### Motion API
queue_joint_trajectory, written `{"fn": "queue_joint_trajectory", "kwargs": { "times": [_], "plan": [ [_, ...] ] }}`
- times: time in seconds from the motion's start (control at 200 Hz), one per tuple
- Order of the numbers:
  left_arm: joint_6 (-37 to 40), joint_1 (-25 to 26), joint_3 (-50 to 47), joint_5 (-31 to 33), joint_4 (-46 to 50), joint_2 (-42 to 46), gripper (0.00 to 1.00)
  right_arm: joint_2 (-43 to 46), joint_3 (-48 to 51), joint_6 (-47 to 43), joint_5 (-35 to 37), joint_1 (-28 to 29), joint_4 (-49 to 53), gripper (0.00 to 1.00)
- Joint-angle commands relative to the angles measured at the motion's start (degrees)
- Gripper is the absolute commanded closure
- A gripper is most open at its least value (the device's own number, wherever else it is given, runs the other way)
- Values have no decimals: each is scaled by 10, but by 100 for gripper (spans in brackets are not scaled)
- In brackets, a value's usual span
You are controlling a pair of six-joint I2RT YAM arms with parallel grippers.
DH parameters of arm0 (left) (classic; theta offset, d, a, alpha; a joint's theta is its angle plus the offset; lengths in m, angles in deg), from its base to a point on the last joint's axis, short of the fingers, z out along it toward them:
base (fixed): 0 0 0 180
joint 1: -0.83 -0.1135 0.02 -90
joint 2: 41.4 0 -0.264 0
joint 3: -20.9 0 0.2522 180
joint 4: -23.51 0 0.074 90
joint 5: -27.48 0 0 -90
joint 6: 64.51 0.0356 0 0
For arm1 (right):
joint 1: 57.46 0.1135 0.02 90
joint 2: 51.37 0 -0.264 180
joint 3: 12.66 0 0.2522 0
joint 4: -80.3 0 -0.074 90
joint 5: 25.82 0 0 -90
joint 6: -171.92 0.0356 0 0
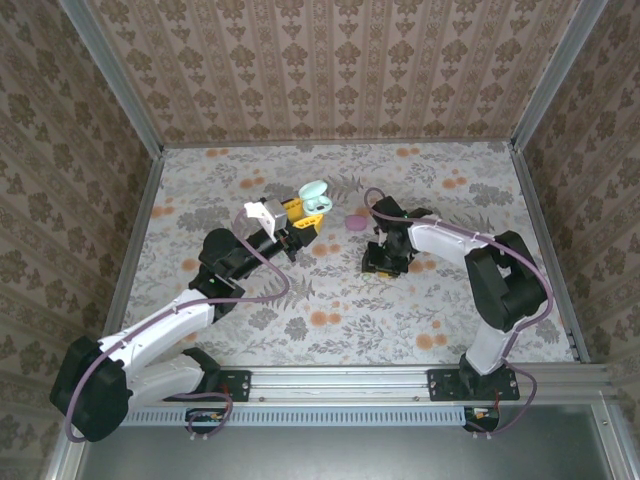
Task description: Insert the wireless bluetooth earbuds into the charging case
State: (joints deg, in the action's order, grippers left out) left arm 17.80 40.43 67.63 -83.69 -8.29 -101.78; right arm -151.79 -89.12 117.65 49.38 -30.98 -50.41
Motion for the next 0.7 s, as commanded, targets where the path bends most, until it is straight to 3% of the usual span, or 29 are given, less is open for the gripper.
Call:
{"fn": "queue_joint_trajectory", "kwargs": {
  "times": [0.0, 0.695],
  "plan": [
    [11, -4, 14, -3, -9, 6, 68, 13, 19, 72, -54, 1, -45, 57],
    [10, -3, 17, -5, -9, 4, 68, -17, 29, 113, -66, 5, -101, 57]
  ]
}}
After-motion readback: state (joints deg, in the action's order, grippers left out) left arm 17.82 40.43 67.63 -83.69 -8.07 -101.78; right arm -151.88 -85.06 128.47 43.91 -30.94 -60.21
